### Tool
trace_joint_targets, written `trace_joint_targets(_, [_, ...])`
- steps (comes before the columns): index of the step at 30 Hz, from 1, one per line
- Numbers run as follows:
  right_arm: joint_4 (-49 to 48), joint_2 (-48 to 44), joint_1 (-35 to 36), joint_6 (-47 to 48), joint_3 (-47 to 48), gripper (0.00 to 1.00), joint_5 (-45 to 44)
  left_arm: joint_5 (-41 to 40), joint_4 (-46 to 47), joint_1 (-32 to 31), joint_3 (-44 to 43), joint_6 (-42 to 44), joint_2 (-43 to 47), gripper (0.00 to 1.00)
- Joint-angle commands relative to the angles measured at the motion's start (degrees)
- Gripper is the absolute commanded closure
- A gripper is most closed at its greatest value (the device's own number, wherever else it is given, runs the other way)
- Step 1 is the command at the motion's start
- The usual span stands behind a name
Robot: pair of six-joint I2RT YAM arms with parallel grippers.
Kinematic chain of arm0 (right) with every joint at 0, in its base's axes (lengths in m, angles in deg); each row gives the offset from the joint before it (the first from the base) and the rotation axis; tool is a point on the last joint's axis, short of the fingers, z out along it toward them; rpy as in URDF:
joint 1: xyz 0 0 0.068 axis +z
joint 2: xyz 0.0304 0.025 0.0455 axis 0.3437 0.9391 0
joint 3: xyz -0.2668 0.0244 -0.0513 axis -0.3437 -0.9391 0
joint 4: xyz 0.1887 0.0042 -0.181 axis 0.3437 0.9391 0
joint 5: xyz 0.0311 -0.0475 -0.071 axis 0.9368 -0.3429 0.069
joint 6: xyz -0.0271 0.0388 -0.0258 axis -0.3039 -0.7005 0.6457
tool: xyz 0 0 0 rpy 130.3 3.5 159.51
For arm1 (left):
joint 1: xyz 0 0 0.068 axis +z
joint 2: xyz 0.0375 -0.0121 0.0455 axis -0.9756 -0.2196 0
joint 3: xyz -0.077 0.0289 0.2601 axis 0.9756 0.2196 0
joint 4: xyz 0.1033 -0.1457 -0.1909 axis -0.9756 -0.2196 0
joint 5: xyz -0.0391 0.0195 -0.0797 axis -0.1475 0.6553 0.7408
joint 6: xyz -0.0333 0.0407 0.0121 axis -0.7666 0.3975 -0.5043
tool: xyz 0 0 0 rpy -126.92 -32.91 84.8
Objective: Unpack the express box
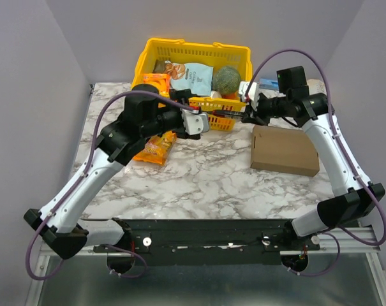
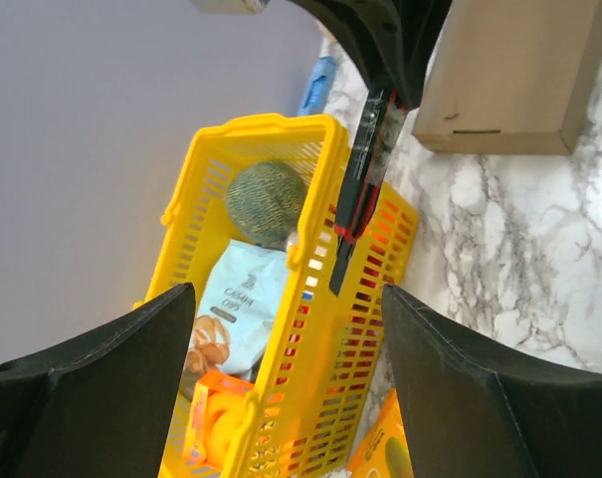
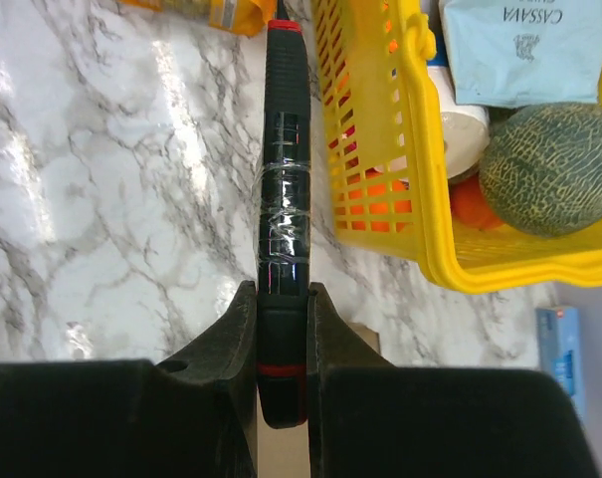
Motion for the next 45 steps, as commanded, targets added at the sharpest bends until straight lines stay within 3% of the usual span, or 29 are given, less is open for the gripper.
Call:
trace_joint_targets(1, [0.5,-4.5,2.3,10.0,-0.2,0.99,-5.0,10.1,-22.0,0.3,-10.2,1.3,-10.2,0.19])
trace_joint_targets(7, [0.6,-6.7,3.6,10.4,-1.2,0.99,-4.0,15.5,-17.8,0.7,-9.0,2.0,-12.1,0.24])
trace_joint_targets(11, [-0.8,-8.8,5.9,11.1,-4.2,0.99,-5.2,12.4,-11.4,0.7,-6.8,0.2,-13.3,0.33])
trace_joint_targets(12, [-1.4,-8.9,6.2,10.6,-4.5,0.99,-4.9,11.1,-5.3,0.7,-5.3,-2.7,-13.0,0.33])
trace_joint_targets(15, [-1.3,-8.7,7.0,10.6,-4.8,0.99,-5.4,8.9,-0.2,0.7,-1.4,-2.6,-10.9,0.35])
trace_joint_targets(19, [-1.5,-8.9,7.4,10.4,-4.0,0.99,-5.2,9.4,-0.9,0.7,-1.0,-2.9,-10.3,0.37])
trace_joint_targets(24, [-0.7,-8.6,8.1,11.6,-2.9,0.99,-4.5,9.2,-1.0,0.7,-1.3,-4.8,-10.9,0.48])
trace_joint_targets(40, [-2.6,-9.4,9.9,9.0,-2.1,0.99,-3.2,8.8,-2.4,0.7,-3.7,-3.2,-15.1,0.51])
trace_joint_targets(45, [-2.4,-9.1,9.9,9.1,-1.4,0.99,-2.3,9.3,-2.7,0.6,-4.2,-3.3,-16.0,0.57])
